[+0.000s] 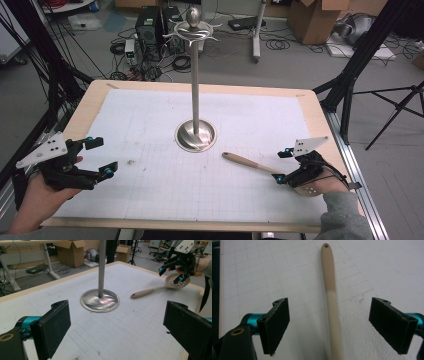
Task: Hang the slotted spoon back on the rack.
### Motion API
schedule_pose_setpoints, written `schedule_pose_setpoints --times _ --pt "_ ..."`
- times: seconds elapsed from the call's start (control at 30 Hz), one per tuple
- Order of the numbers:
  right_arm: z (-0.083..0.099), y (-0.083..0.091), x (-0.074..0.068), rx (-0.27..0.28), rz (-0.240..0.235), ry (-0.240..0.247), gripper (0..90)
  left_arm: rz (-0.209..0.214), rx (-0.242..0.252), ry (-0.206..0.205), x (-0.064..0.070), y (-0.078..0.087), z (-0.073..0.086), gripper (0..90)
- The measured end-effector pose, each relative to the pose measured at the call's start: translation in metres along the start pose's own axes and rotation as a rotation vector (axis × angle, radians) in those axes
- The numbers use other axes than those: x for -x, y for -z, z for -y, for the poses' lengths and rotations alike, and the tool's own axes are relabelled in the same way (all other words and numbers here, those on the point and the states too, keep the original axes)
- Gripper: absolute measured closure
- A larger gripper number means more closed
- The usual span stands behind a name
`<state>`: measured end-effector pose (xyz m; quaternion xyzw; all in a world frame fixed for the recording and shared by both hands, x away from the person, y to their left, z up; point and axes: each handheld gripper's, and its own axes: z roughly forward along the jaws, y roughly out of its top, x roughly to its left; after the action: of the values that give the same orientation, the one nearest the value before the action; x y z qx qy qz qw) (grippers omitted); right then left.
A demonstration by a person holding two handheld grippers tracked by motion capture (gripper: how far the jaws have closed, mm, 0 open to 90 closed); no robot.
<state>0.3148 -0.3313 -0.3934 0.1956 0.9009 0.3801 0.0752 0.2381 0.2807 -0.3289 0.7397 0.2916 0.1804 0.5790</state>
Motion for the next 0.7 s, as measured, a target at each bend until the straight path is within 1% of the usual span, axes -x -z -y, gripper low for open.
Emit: schedule_pose_setpoints --times 0.1,0.13,0.23,0.3,0.37,0.43,0.5,0.57,0.6,0.63,0.7 --pt "0.0 -0.002 0.0 -0.015 -0.002 -0.001 18.5 0.002 -0.001 0.002 0.001 -0.001 0.0 7.7" --pt "0.001 -0.004 0.001 -0.04 0.0 -0.006 20.3 0.001 -0.003 -0.001 0.001 -0.001 0.0 7.7" --pt "0.002 -0.007 0.001 -0.071 0.003 -0.004 22.9 0.0 0.0 0.001 0.001 0.0 0.0 7.7" --pt "0.003 -0.008 0.001 -0.087 0.002 -0.012 24.3 0.001 0.0 0.001 0.001 0.0 0.0 7.7" --pt "0.003 -0.009 0.002 -0.103 0.004 -0.007 26.9 -0.001 0.0 0.002 0.001 0.0 0.0 7.7" --pt "0.004 -0.01 0.001 -0.123 0.008 -0.013 28.8 -0.001 -0.001 0.004 0.001 0.0 0.0 7.7" --pt "0.005 -0.011 0.001 -0.139 0.006 -0.014 33.2 0.0 0.0 0.004 0.001 0.0 0.0 7.7" --pt "0.005 -0.011 0.001 -0.142 0.005 -0.015 34.9 -0.001 -0.001 0.005 0.001 0.0 0.0 7.7" --pt "0.007 -0.011 0.001 -0.151 0.006 -0.016 38.0 0.0 0.001 0.005 0.001 0.0 0.0 7.7" --pt "0.007 -0.012 0.001 -0.161 0.008 -0.024 39.3 0.0 0.001 0.005 0.001 0.0 0.001 7.7" --pt "0.007 -0.012 0.002 -0.169 0.011 -0.03 40.4 0.0 0.0 0.005 0.001 0.0 0.001 7.7"
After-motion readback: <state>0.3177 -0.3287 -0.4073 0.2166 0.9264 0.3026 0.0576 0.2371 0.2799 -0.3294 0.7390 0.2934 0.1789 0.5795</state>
